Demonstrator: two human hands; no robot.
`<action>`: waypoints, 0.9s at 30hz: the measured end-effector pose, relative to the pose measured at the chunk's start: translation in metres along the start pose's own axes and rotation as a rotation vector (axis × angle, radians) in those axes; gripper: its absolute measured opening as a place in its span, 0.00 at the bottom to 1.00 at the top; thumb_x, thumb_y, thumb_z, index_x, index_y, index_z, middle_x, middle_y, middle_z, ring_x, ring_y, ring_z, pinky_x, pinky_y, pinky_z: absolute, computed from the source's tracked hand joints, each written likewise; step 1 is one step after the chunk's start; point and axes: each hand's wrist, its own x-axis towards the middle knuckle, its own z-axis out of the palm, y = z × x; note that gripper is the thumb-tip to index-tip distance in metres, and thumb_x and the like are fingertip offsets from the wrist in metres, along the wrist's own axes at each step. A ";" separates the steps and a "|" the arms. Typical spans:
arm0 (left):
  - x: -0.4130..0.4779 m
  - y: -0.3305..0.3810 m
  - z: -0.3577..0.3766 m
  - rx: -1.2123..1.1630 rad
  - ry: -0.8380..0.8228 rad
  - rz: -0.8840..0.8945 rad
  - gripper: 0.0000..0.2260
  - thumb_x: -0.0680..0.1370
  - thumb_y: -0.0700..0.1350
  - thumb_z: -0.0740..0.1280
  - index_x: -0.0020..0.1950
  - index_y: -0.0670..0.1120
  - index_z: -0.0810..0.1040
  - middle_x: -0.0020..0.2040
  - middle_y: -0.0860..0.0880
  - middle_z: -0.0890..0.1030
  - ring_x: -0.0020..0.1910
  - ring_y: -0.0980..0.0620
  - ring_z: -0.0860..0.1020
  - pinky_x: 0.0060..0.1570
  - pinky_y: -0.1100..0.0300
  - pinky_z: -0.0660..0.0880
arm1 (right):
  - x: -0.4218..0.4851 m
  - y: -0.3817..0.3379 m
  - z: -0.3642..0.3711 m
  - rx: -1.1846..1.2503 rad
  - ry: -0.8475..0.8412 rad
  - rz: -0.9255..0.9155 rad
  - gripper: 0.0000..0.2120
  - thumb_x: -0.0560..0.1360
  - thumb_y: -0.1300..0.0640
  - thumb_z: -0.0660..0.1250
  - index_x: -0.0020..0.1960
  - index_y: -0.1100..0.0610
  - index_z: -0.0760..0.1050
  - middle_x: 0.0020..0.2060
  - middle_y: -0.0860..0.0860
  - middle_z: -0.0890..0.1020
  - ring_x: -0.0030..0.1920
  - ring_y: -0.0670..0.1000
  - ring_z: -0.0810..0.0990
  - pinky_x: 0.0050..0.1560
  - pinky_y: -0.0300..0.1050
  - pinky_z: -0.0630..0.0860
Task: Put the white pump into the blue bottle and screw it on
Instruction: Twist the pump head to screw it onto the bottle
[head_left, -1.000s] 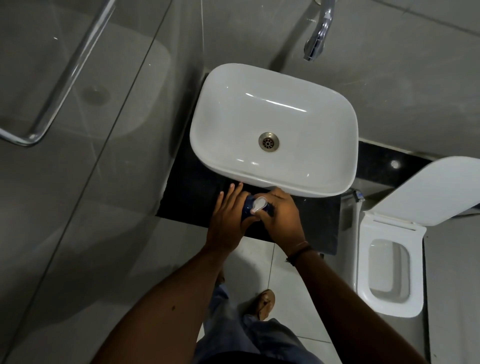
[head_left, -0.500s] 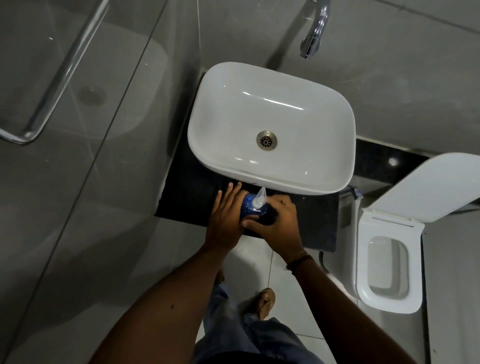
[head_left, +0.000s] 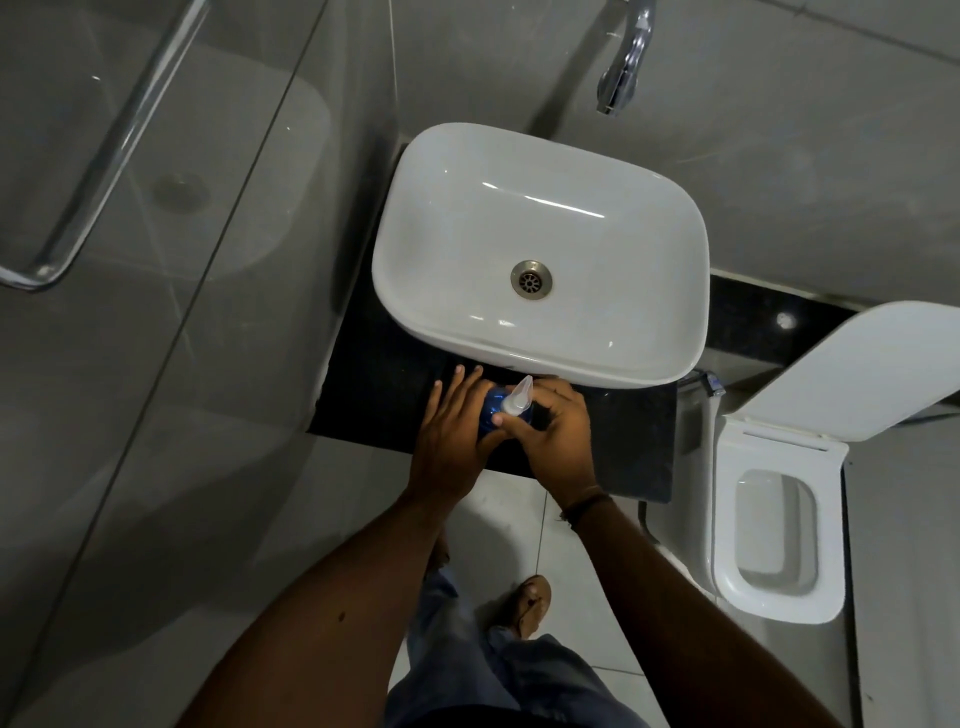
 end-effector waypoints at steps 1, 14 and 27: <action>0.000 0.000 0.000 0.000 -0.001 -0.002 0.41 0.79 0.69 0.44 0.75 0.40 0.70 0.78 0.41 0.69 0.81 0.43 0.59 0.81 0.42 0.53 | -0.002 -0.001 0.004 0.024 0.048 0.008 0.15 0.70 0.57 0.82 0.54 0.60 0.86 0.52 0.56 0.84 0.57 0.62 0.80 0.63 0.58 0.79; 0.000 -0.006 0.006 -0.006 0.055 0.011 0.31 0.78 0.61 0.66 0.75 0.42 0.71 0.77 0.43 0.71 0.81 0.44 0.60 0.81 0.42 0.55 | -0.005 -0.024 -0.052 -0.310 -0.178 -0.295 0.34 0.76 0.58 0.78 0.79 0.55 0.70 0.77 0.53 0.76 0.77 0.54 0.73 0.80 0.53 0.69; 0.000 -0.007 0.007 -0.022 0.059 0.005 0.35 0.80 0.68 0.55 0.75 0.43 0.71 0.77 0.44 0.71 0.81 0.45 0.61 0.81 0.42 0.55 | -0.009 -0.044 -0.038 -0.670 -0.028 -0.255 0.22 0.80 0.39 0.68 0.70 0.46 0.80 0.56 0.51 0.88 0.55 0.56 0.86 0.52 0.53 0.84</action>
